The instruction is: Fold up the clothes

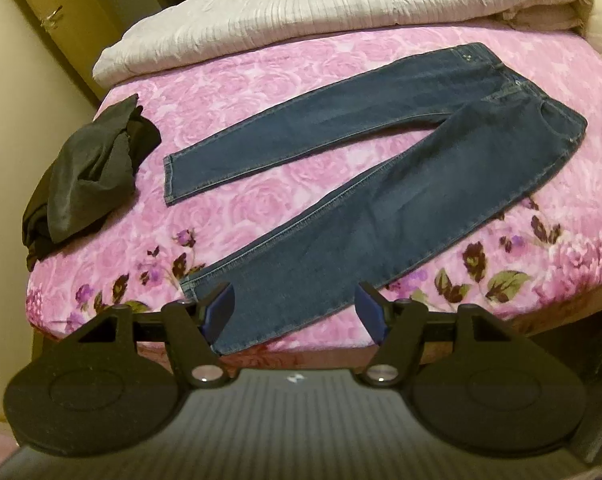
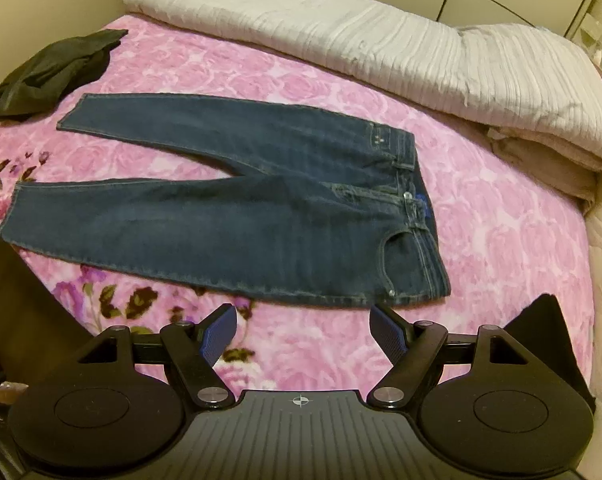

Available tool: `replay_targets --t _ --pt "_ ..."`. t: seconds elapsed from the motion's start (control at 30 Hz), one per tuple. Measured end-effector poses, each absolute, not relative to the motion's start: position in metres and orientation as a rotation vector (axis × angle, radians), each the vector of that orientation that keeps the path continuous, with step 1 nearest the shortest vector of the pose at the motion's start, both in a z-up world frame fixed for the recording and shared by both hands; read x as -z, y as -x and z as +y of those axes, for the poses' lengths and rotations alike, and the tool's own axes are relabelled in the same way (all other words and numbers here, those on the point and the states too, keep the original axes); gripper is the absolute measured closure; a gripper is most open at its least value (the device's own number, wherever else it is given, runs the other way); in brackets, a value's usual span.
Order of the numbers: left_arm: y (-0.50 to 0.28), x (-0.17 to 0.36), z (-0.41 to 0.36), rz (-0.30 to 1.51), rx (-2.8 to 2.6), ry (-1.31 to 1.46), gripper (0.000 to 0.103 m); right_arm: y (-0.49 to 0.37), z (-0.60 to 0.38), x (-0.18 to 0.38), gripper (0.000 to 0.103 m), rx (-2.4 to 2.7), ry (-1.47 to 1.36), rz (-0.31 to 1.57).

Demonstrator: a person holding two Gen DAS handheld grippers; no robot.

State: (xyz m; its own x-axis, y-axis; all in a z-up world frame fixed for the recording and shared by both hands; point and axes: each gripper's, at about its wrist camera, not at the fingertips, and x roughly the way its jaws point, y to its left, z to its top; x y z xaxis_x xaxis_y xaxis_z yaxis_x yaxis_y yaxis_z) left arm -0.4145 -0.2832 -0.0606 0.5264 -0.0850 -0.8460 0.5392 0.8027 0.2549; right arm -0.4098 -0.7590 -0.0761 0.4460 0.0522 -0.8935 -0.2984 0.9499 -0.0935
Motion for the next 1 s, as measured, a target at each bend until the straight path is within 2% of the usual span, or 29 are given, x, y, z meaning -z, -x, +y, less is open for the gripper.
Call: replay_targets --t 0.2,0.37,0.53,0.83,1.0 --pt "0.424 0.087 -0.278 0.882 0.369 -0.663 0.040 0.416 -0.768 0.091 0.026 -0.232 0.325 1.033" --pt "0.429 0.144 -0.269 0.845 0.358 -0.851 0.040 0.424 -0.772 0.124 0.026 -0.270 0.560 0.905" --pt "0.425 0.210 -0.268 0.823 0.406 -0.988 0.040 0.419 -0.765 0.173 0.027 -0.284 0.789 0.873" --pt "0.404 0.337 -0.297 0.743 0.517 -1.249 0.043 0.398 -0.743 0.243 0.027 -0.377 0.881 0.804" --pt "0.399 0.356 -0.291 0.675 0.498 -1.296 0.040 0.384 -0.735 0.271 0.027 -0.392 0.853 0.817"
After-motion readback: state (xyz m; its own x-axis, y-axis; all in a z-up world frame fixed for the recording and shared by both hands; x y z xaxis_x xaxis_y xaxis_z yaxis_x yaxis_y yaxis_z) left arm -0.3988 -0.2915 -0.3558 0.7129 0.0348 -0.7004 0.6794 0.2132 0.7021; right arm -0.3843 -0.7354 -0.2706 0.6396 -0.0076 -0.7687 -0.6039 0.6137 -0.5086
